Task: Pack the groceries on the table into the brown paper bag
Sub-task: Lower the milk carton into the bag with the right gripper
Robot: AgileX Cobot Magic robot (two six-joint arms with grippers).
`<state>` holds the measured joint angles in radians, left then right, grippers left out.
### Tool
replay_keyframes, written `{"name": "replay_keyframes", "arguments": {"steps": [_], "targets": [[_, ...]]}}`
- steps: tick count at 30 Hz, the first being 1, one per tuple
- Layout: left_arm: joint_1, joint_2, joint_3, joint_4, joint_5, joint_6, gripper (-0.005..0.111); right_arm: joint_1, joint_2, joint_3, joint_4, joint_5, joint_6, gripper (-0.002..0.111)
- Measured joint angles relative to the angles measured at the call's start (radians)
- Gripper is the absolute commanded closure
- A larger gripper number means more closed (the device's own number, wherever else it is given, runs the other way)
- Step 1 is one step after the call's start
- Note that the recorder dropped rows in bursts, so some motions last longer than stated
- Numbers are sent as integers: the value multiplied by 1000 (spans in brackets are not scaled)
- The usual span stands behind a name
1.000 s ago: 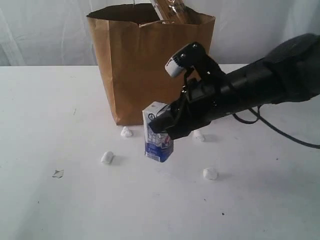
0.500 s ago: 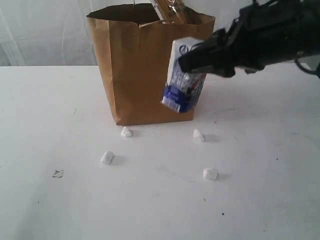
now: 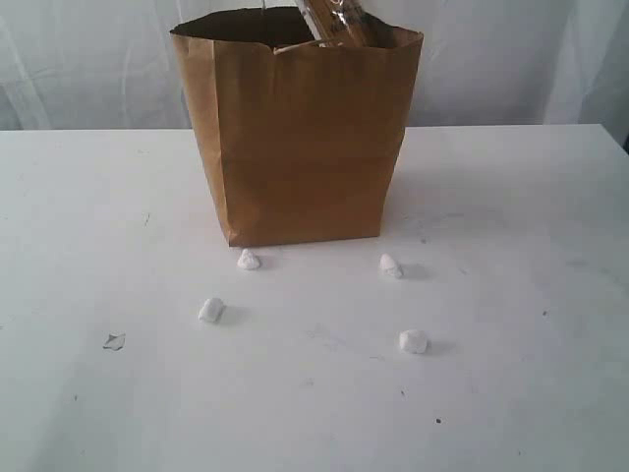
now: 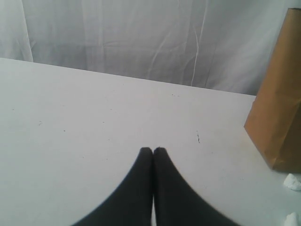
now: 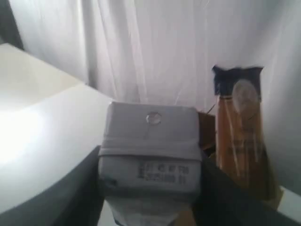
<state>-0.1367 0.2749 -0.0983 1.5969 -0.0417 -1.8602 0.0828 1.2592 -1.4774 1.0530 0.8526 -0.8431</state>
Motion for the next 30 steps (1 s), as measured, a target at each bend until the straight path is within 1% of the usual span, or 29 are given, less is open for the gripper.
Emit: {"name": "replay_keyframes", "arguments": {"steps": [4,8,11,14,21,25,27,30], "targets": [[0,0,0,0,0,0,107,-47,71,-71,54,-8,5,108],[0,0,0,0,0,0,107,-67,182,-121,214,-1,-46,108],[0,0,0,0,0,0,107,-71,257,-139,379,54,-157,108],[0,0,0,0,0,0,107,-71,304,-152,482,100,-299,108],[0,0,0,0,0,0,107,-71,355,-154,505,74,-627,108],[0,0,0,0,0,0,107,-71,405,-154,507,88,-785,108],[0,0,0,0,0,0,107,-71,430,-154,507,111,-837,108],[0,0,0,0,0,0,107,-71,459,-154,507,158,-866,108]]}}
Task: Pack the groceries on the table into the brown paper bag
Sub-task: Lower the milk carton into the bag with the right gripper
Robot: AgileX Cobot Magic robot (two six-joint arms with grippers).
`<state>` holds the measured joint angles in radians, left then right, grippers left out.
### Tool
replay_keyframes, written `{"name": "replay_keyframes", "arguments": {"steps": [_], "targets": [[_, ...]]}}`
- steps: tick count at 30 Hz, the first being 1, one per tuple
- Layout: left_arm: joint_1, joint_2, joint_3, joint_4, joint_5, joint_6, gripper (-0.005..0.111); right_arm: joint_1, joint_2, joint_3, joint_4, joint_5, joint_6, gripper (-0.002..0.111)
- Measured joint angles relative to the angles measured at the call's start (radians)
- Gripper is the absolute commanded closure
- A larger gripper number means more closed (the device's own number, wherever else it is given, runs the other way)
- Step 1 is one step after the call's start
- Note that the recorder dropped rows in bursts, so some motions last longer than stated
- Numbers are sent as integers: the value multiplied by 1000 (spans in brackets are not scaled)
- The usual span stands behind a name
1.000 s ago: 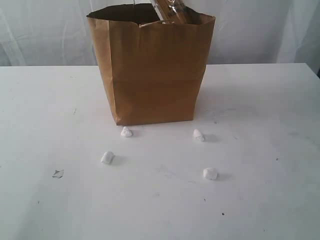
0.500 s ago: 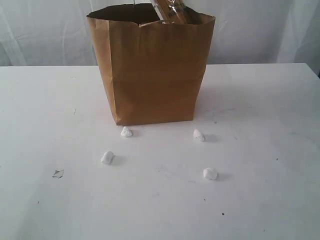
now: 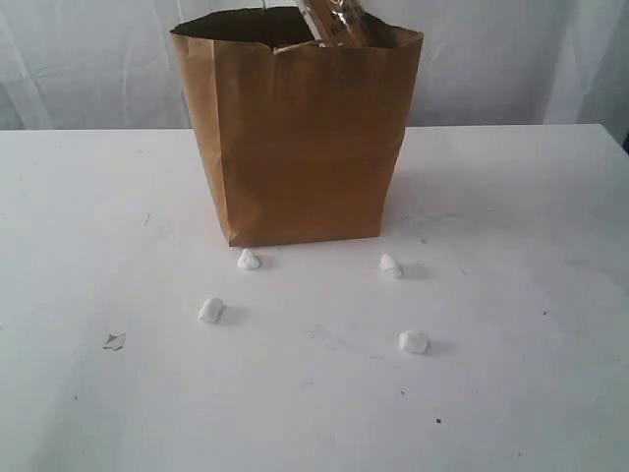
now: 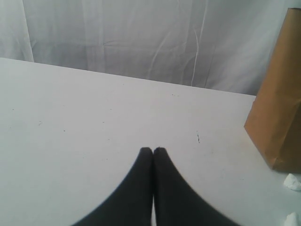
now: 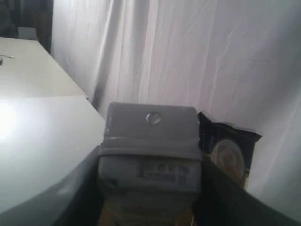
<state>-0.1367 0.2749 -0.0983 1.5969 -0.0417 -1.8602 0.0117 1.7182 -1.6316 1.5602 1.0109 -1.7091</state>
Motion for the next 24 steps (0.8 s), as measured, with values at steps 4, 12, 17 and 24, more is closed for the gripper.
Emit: {"name": "replay_keyframes", "arguments": {"steps": [4,12,17,24], "targets": [[0,0,0,0,0,0,107,0,34,0,4,41,-6,108],[0,0,0,0,0,0,107,0,156,-9,126,87,-183,108],[0,0,0,0,0,0,107,0,250,-11,135,187,-335,108],[0,0,0,0,0,0,107,0,300,-13,149,192,-407,108]]}}
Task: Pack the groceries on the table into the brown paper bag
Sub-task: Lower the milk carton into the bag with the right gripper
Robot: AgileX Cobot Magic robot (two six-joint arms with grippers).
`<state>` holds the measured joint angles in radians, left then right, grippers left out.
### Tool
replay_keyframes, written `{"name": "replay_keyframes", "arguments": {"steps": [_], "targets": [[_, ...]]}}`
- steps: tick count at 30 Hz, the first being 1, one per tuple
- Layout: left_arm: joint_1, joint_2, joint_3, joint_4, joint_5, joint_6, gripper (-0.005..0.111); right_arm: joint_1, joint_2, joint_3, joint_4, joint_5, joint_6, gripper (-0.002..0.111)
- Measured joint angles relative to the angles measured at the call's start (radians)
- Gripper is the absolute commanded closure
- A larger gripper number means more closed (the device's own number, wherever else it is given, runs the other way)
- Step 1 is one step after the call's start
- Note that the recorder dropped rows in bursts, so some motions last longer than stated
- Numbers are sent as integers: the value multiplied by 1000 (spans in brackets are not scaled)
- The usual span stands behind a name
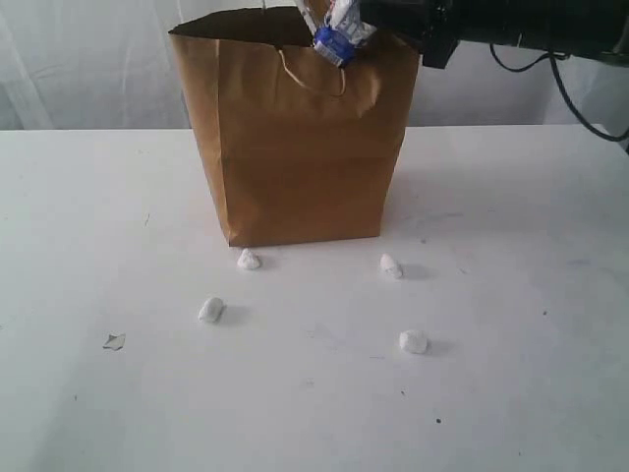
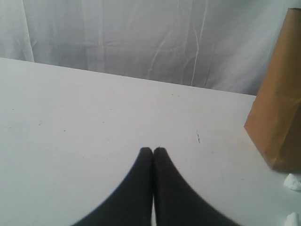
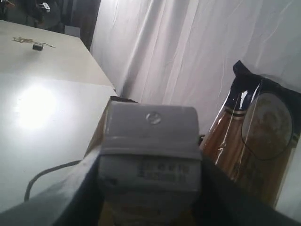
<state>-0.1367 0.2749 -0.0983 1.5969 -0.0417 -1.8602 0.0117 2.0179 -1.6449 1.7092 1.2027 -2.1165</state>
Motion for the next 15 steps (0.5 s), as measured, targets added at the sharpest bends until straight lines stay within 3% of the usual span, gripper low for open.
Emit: {"name": "replay_keyframes", "arguments": {"steps": [15], "targets": [[0,0,0,0,0,0,107,-86,2,-94,-6,7,47,108]]}}
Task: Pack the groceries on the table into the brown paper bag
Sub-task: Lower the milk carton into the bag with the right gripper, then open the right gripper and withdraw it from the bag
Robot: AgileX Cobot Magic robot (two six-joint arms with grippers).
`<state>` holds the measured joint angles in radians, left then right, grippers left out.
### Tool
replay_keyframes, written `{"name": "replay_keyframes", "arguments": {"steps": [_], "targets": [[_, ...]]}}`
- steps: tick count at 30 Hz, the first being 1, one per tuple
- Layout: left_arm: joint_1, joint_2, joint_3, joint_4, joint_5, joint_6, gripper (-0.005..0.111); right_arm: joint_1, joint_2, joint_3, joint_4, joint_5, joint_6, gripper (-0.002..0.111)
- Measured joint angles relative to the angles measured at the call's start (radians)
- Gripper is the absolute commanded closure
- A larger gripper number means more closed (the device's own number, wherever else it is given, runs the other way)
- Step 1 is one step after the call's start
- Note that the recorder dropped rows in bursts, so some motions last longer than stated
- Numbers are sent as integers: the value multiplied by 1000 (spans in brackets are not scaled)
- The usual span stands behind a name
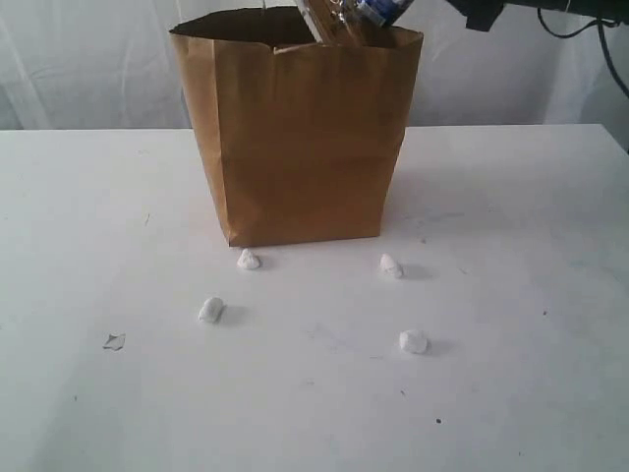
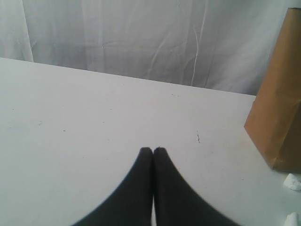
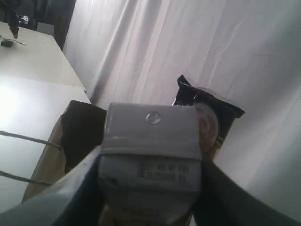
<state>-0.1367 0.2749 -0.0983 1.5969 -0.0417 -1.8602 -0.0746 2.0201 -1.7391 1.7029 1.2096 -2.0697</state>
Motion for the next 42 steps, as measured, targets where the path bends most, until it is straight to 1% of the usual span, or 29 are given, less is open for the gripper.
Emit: {"name": "replay_keyframes", "arguments": {"steps": [6,9,13,18,20,25,33,42], "targets": [[0,0,0,0,0,0,107,16,0,0,0,0,77,108],[0,0,0,0,0,0,107,27,5,0,0,2,82,100],[0,0,0,0,0,0,107,38,29,0,0,3,82,83],[0,0,0,0,0,0,107,38,60,0,-4,-1,82,54],[0,0,0,0,0,0,107,38,64,0,-4,-1,82,49],[0,0,0,0,0,0,107,38,60,-1,22,5,82,49],[0,0,0,0,0,0,107,38,60,-1,22,5,107,49],[0,0,0,0,0,0,107,34,60,-1,22,5,90,49]]}}
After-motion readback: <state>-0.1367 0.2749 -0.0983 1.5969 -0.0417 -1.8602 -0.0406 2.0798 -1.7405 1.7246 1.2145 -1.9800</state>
